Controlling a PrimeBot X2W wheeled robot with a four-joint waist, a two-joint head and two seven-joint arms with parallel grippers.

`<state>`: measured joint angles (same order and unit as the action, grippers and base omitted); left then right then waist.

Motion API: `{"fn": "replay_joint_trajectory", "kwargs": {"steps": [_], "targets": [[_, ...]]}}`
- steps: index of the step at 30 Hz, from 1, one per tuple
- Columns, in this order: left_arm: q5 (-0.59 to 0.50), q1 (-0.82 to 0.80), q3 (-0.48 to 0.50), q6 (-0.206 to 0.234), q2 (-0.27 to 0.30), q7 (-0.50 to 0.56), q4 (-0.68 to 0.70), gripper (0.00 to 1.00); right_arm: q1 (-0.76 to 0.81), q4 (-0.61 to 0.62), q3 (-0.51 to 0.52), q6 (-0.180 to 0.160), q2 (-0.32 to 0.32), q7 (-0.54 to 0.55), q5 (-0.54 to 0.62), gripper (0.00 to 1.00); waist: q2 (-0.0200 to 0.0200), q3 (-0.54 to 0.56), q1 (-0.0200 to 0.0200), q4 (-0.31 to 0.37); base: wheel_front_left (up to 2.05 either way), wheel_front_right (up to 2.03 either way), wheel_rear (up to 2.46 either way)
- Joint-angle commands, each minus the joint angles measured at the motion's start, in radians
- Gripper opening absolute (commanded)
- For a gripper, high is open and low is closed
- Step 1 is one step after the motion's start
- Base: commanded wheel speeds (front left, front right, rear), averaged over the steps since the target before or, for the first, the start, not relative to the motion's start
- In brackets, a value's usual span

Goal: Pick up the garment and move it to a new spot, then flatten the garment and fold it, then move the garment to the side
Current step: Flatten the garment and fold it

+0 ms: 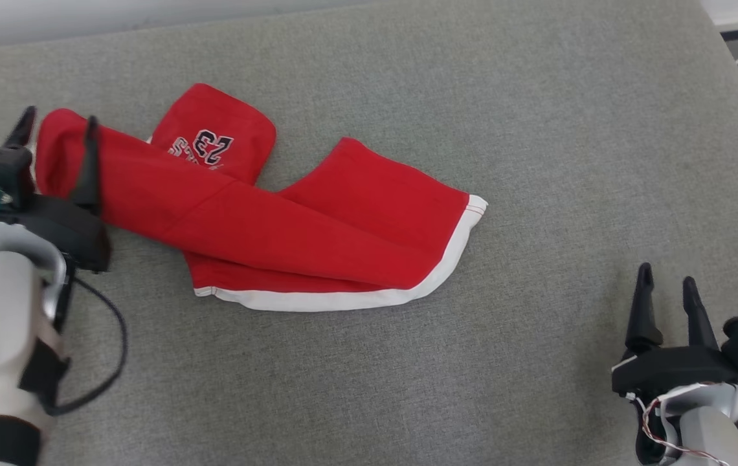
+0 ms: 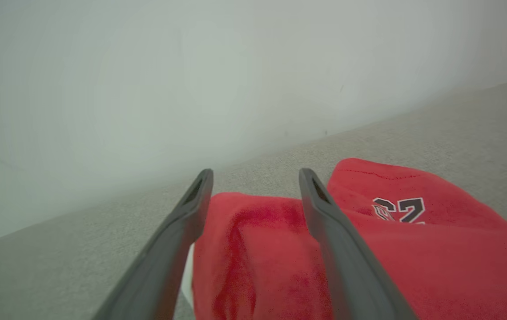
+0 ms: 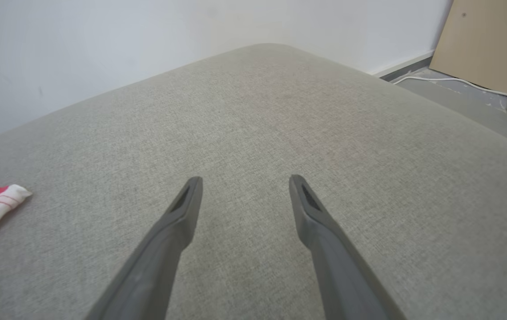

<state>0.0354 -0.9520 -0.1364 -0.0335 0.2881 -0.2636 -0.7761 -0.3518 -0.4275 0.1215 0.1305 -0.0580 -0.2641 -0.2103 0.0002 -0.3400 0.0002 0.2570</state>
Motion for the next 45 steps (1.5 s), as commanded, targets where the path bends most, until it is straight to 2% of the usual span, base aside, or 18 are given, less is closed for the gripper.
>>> {"fn": "replay_joint_trajectory", "kwargs": {"steps": [1, 6, 7, 11, 14, 17, 23, 27, 31, 38, 39, 40, 41, 45], "targets": [[0.023, 0.044, 0.006, 0.0, -0.015, -0.002, 0.017, 1.0, 0.02, 0.004, 0.01, 0.0, 0.003, 0.0, 0.007, 1.0, -0.0002, -0.012, -0.0002, 0.005, 0.0, 0.0, 0.0], [0.064, 0.155, 0.041, 0.0, -0.087, -0.002, 0.144, 1.0, 0.028, 0.0, 0.035, 0.0, 0.003, 0.0, 0.007, 1.0, -0.0002, 0.025, -0.0002, -0.05, 0.0, 0.0, 0.0], [0.064, 0.155, 0.041, 0.0, -0.087, -0.002, 0.144, 1.0, 0.028, 0.0, 0.035, 0.0, 0.003, 0.0, 0.007, 1.0, -0.0002, 0.025, -0.0002, -0.05, 0.0, 0.0, 0.0], [0.081, 0.266, 0.077, 0.005, -0.143, -0.002, 0.277, 1.0, 0.038, -0.005, 0.028, 0.0, 0.001, 0.0, 0.016, 1.0, -0.0002, 0.058, -0.0002, -0.094, 0.0, 0.0, 0.0], [0.092, 0.349, 0.088, -0.015, -0.191, -0.002, 0.352, 1.0, 0.042, -0.009, 0.024, 0.0, -0.002, 0.0, 0.02, 1.0, -0.0002, 0.082, -0.0002, -0.119, 0.0, 0.0, 0.0], [0.102, 0.426, 0.084, -0.04, -0.215, -0.002, 0.392, 1.0, 0.044, -0.014, 0.017, 0.0, -0.001, 0.0, 0.019, 1.0, -0.0002, 0.099, -0.0002, -0.13, 0.0, 0.0, 0.0], [0.176, 0.509, -0.005, -0.087, -0.236, -0.002, 0.344, 1.0, 0.05, -0.021, 0.003, 0.0, 0.0, 0.0, 0.02, 1.0, -0.0002, 0.108, -0.0002, -0.124, 0.0, 0.0, 0.0], [0.243, 0.504, -0.059, -0.095, -0.237, -0.002, 0.298, 1.0, 0.043, -0.023, -0.009, 0.0, -0.001, 0.0, 0.01, 1.0, -0.0002, 0.101, -0.0002, -0.096, 0.0, 0.0, 0.0], [0.279, 0.472, -0.083, -0.095, -0.237, -0.002, 0.269, 1.0, 0.044, -0.021, -0.006, 0.0, 0.0, 0.0, 0.007, 1.0, -0.0002, 0.095, -0.0002, -0.069, 0.0, 0.0, 0.0], [0.303, 0.443, -0.069, -0.096, -0.237, -0.002, 0.228, 1.0, 0.05, -0.023, -0.004, 0.0, 0.002, 0.0, 0.005, 1.0, -0.0002, 0.095, -0.0002, -0.037, 0.0, 0.0, 0.0], [0.305, 0.442, -0.075, -0.096, -0.237, -0.002, 0.221, 0.62, 0.051, -0.023, -0.003, 0.0, 0.003, 0.0, 0.005, 1.0, -0.0002, 0.095, -0.0002, -0.035, 0.0, 0.0, 0.0], [0.304, 0.444, -0.08, -0.096, -0.237, -0.002, 0.213, 0.1, 0.051, -0.023, -0.001, 0.0, 0.003, 0.0, 0.005, 1.0, -0.0002, 0.095, -0.0002, -0.035, 0.0, 0.0, 0.0], [0.31, 0.448, -0.081, -0.096, -0.237, -0.002, 0.203, 0.0, 0.052, -0.023, 0.002, 0.0, 0.003, 0.0, 0.005, 1.0, -0.0002, 0.096, -0.0002, -0.036, 0.0, 0.0, 0.0], [0.305, 0.449, -0.069, -0.096, -0.236, -0.002, 0.215, 0.0, 0.054, -0.02, 0.011, 0.0, 0.004, 0.0, 0.011, 1.0, -0.0002, 0.103, -0.0002, -0.053, 0.0, 0.0, 0.0]]}}
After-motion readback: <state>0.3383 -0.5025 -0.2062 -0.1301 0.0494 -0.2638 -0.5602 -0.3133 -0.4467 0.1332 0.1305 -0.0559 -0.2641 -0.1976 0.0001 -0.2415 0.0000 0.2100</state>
